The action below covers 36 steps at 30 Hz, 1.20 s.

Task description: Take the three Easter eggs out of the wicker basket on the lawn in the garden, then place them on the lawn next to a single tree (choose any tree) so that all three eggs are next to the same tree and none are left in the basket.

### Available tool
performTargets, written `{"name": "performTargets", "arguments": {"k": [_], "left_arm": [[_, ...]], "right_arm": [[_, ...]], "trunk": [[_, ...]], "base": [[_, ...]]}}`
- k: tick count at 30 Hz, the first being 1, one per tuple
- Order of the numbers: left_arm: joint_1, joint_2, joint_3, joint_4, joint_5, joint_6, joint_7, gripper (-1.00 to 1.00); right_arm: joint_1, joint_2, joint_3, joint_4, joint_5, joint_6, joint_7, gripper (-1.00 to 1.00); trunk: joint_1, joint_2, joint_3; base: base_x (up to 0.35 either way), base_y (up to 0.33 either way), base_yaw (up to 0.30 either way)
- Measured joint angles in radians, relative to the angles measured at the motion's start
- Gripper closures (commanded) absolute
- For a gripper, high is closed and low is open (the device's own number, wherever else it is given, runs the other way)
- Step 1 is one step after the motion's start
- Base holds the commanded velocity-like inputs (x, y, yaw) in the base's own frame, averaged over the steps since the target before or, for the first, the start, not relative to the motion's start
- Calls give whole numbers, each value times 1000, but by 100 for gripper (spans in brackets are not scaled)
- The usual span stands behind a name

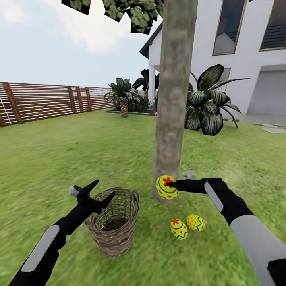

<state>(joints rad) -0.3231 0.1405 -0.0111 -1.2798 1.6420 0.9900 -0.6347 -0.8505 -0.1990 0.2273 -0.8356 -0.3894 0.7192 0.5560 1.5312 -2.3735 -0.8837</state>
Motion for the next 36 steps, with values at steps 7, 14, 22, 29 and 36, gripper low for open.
{"name": "performTargets", "arguments": {"k": [7,14,22,29,36], "left_arm": [[0,0,0,3,3,0,0,-100],[0,0,1,3,1,-1,0,-100],[0,0,1,3,2,-1,0,-100],[0,2,0,4,4,1,0,-100],[0,-36,-1,4,0,0,6,-100]], "right_arm": [[0,0,-1,0,-2,0,-1,100],[0,0,-1,15,-1,-34,-1,100],[0,2,-1,43,-2,-83,-3,100],[5,3,1,80,12,-100,-25,100],[45,66,2,85,33,-159,-547,100]], "trunk": [[-4,7,-1],[-31,56,13],[-61,112,26],[-65,119,18],[-65,119,7]], "base": [[0,0,-243],[0,0,-130],[0,0,-1],[0,0,0],[0,0,0]]}}
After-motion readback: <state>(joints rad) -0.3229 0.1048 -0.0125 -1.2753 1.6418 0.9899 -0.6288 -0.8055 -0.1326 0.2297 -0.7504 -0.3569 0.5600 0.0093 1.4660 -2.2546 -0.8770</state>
